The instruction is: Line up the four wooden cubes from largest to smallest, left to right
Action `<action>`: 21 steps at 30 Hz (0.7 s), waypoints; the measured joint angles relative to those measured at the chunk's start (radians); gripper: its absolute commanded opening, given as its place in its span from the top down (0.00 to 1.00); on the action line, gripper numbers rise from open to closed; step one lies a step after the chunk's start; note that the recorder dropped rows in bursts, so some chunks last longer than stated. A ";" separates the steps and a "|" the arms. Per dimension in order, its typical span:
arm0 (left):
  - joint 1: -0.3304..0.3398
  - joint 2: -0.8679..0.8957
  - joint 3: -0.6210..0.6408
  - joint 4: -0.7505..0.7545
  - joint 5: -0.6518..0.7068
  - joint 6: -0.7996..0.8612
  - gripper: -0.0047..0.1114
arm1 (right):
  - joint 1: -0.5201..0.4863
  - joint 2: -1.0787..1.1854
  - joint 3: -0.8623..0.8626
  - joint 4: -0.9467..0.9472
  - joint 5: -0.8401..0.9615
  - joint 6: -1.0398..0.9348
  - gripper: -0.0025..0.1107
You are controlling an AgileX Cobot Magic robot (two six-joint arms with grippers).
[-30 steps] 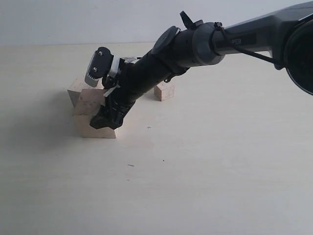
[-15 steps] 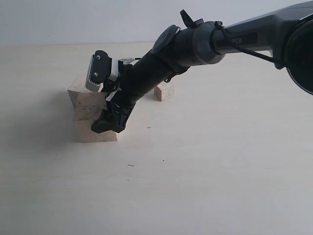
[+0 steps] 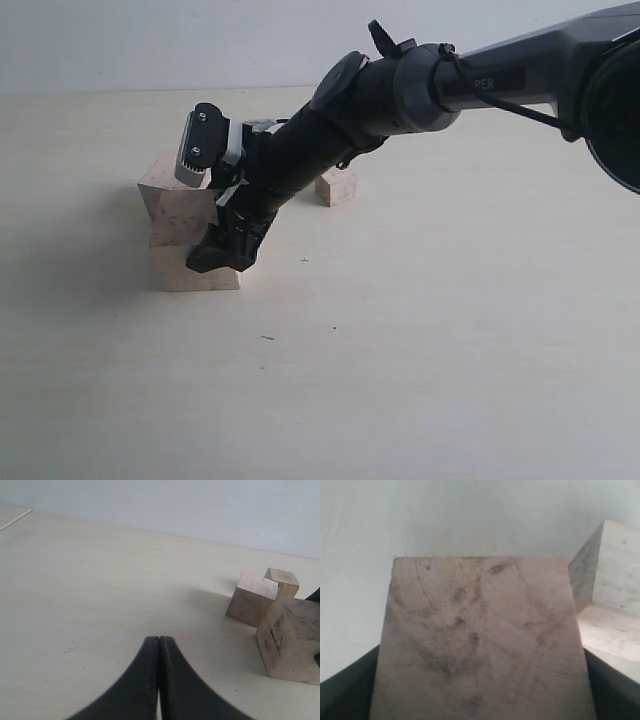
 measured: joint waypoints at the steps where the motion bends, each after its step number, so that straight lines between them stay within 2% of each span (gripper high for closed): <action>1: 0.000 0.000 0.000 0.000 0.000 0.000 0.96 | 0.000 0.000 0.000 -0.001 0.000 0.000 0.14; 5: 0.000 0.000 0.000 0.000 0.000 0.000 0.96 | 0.000 0.007 0.004 0.012 0.002 0.000 0.05; 12: 0.000 0.000 0.000 0.000 0.000 0.000 0.96 | 0.000 -0.038 0.004 0.042 0.002 0.006 0.05; 21: 0.000 0.000 0.000 0.000 0.000 0.000 0.96 | 0.000 -0.206 0.004 0.086 -0.016 0.014 0.05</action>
